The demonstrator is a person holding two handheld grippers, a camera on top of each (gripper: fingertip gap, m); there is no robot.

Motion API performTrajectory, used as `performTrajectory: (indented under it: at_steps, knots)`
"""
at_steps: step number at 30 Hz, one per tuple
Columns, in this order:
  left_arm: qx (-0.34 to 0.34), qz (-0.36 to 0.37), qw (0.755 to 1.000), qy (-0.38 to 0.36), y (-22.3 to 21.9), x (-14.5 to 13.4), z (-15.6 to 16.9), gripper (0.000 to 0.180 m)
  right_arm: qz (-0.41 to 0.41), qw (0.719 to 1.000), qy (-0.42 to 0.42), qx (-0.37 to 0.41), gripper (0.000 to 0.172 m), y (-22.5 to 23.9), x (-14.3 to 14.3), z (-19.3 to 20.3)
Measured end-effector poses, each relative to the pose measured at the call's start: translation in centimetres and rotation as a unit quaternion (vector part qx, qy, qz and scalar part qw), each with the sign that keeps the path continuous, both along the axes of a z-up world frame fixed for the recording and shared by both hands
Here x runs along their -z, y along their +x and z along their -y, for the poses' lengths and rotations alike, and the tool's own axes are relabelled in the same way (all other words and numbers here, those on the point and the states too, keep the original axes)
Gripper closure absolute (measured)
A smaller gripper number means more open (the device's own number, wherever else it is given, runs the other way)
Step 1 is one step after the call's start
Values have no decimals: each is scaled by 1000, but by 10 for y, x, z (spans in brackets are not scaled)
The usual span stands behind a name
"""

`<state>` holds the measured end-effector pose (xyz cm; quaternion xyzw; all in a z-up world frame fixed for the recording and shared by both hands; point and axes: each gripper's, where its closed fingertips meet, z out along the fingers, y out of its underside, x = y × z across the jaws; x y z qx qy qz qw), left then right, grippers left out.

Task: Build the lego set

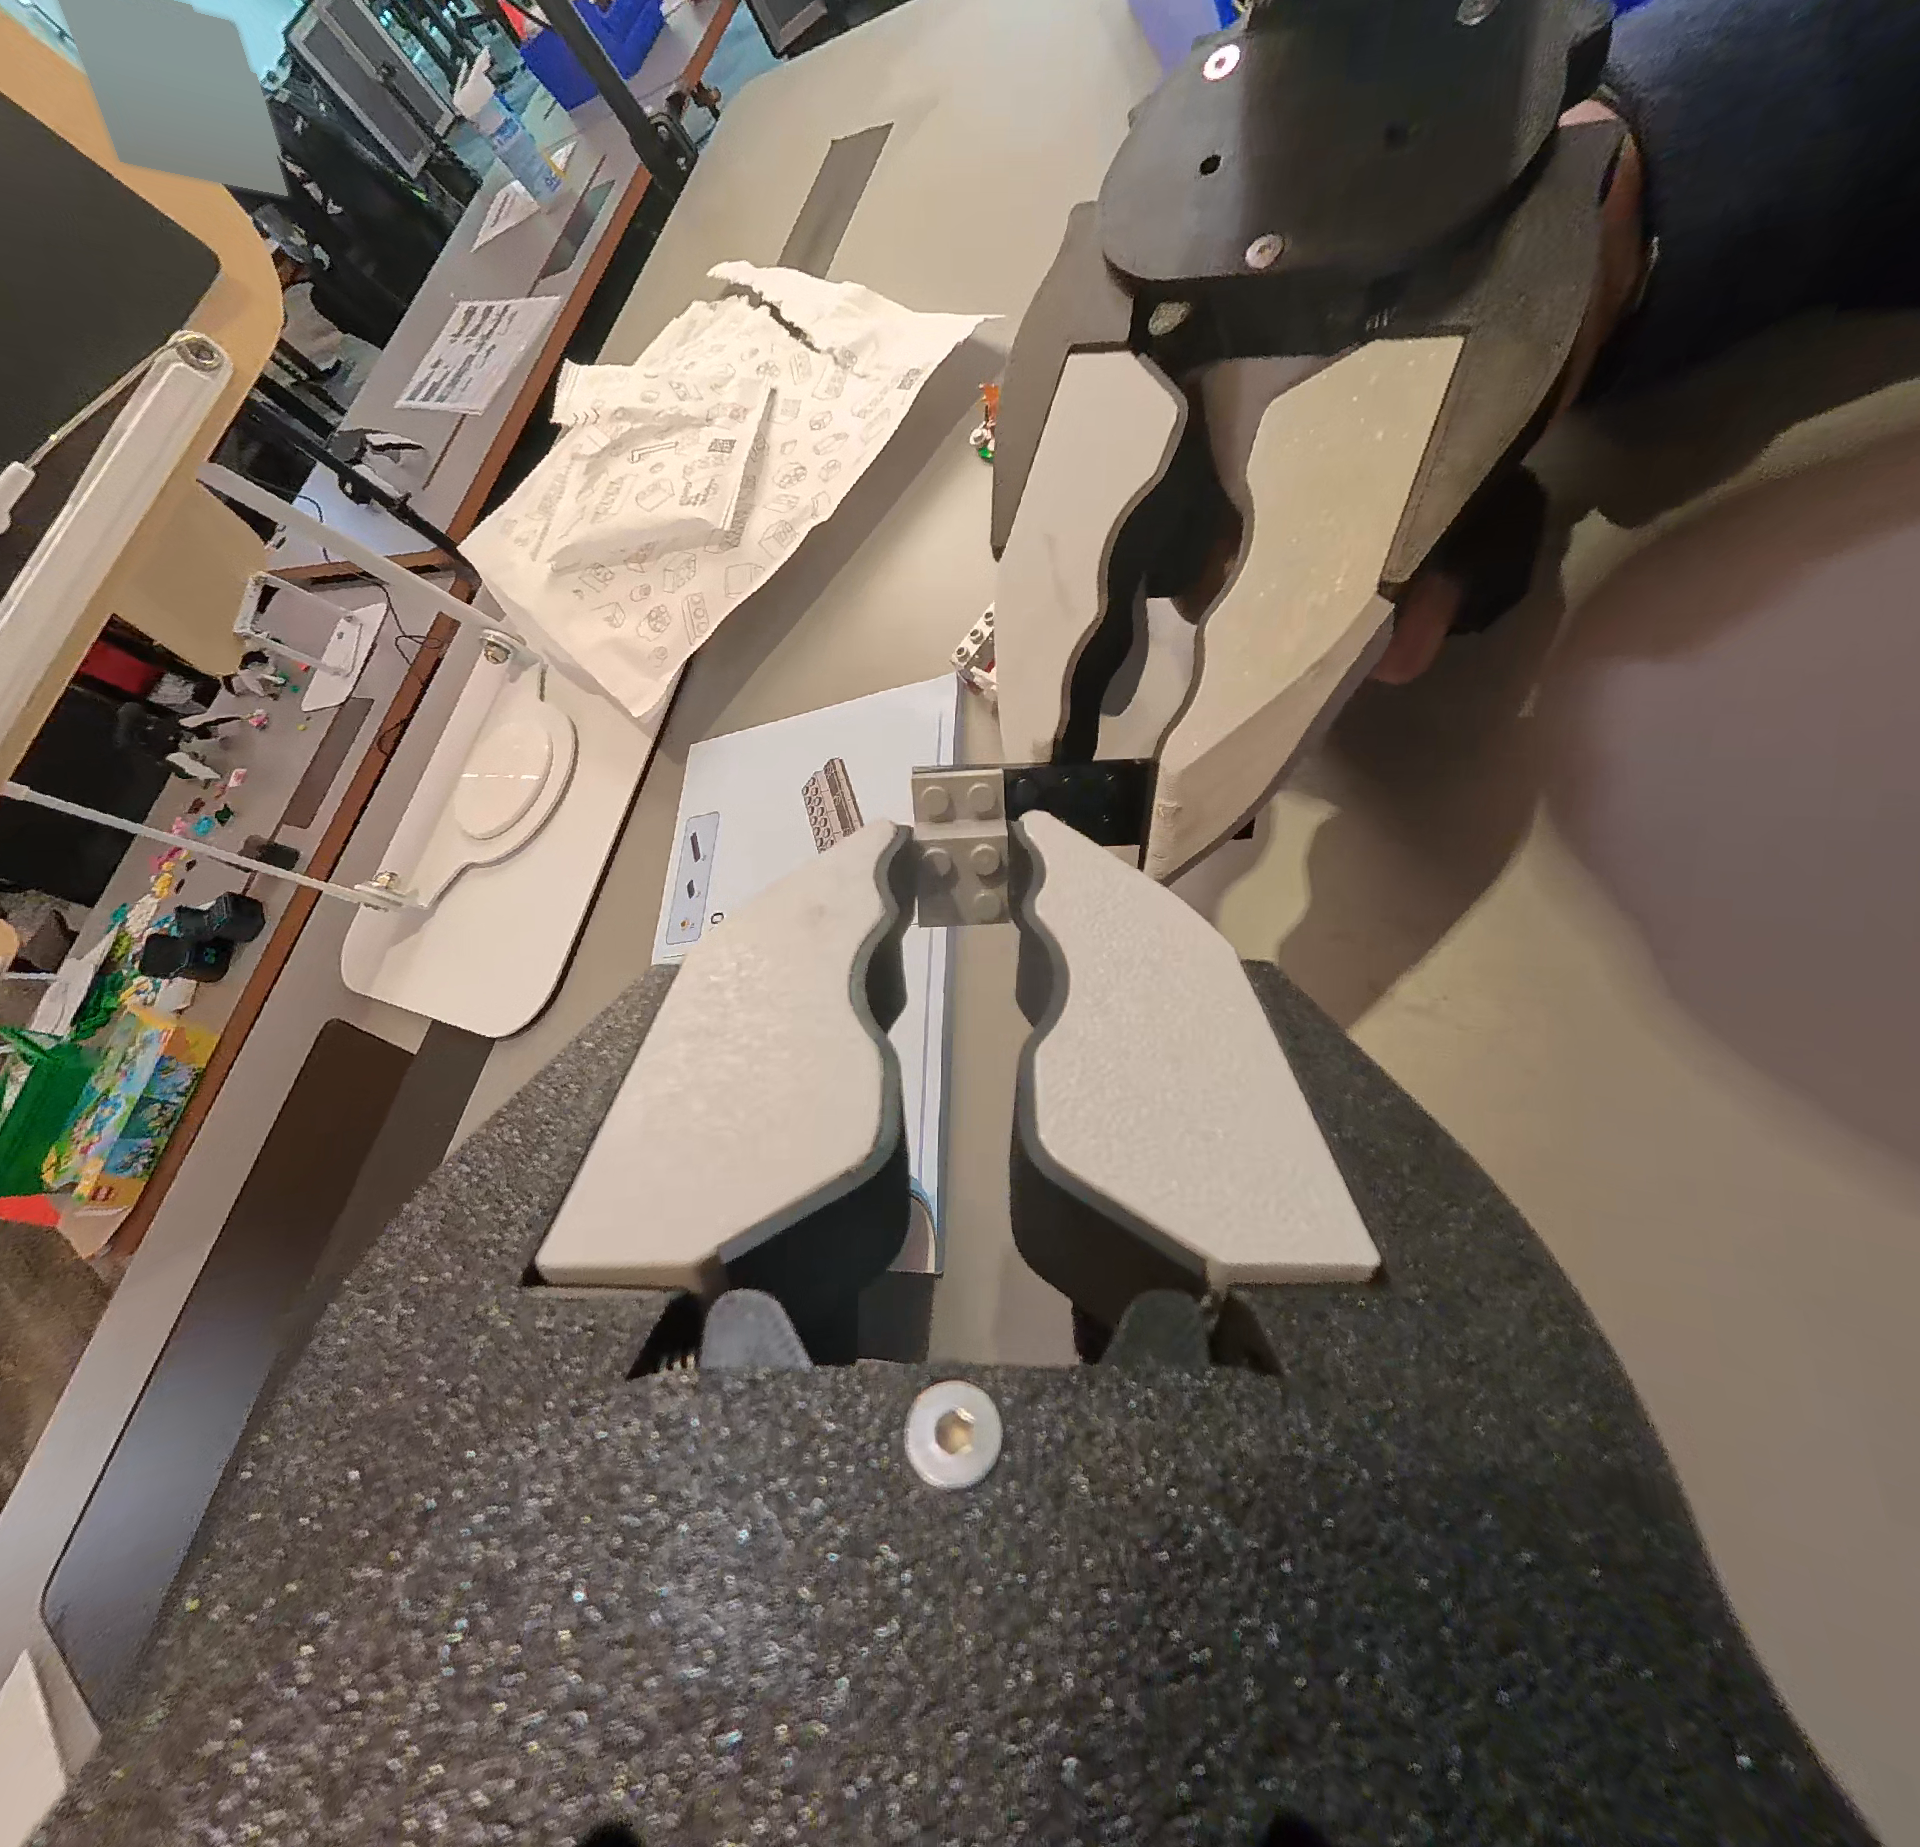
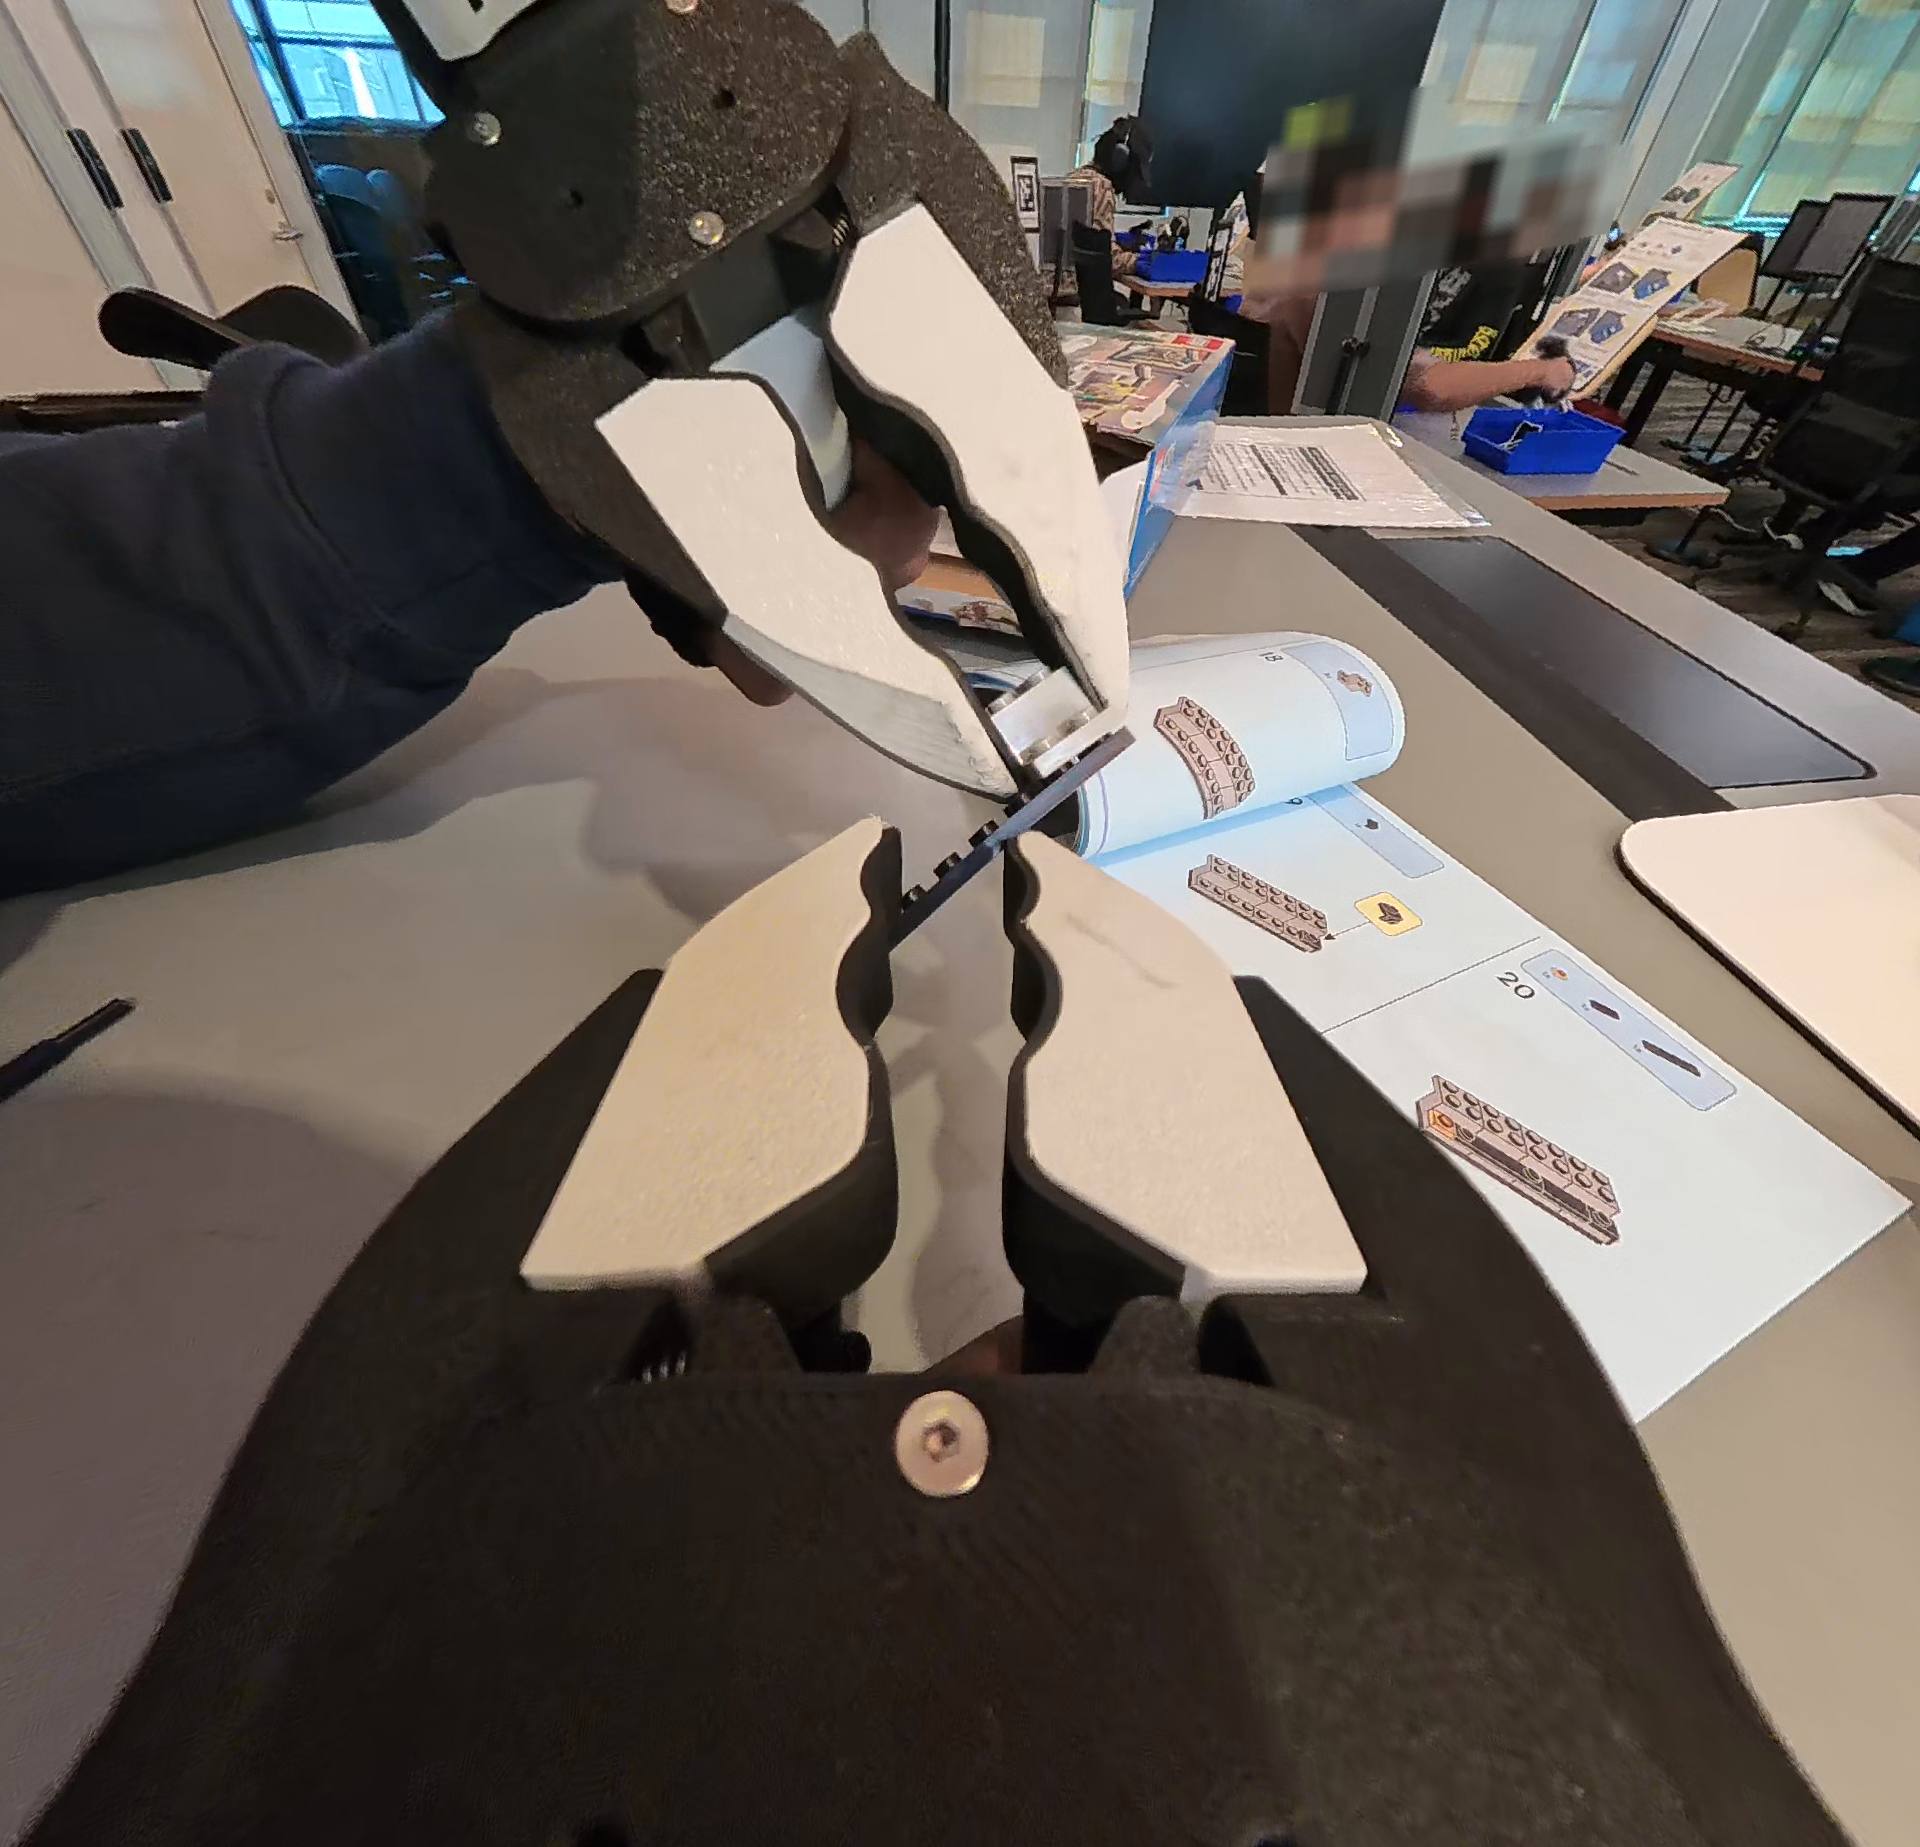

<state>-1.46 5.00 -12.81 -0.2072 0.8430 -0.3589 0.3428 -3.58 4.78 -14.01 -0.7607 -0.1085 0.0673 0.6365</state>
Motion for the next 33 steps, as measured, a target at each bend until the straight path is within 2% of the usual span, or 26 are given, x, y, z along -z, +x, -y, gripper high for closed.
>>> performTrajectory:
  at_steps: [9,33]
  knots:
    - [23,5,1000,13,-7,1,3,164,2,1000,-7,-28,153,-7,2,5]
    - [12,20,999,30,-4,7,-3,164,-57,997,-37,-24,146,-7,7,-2]
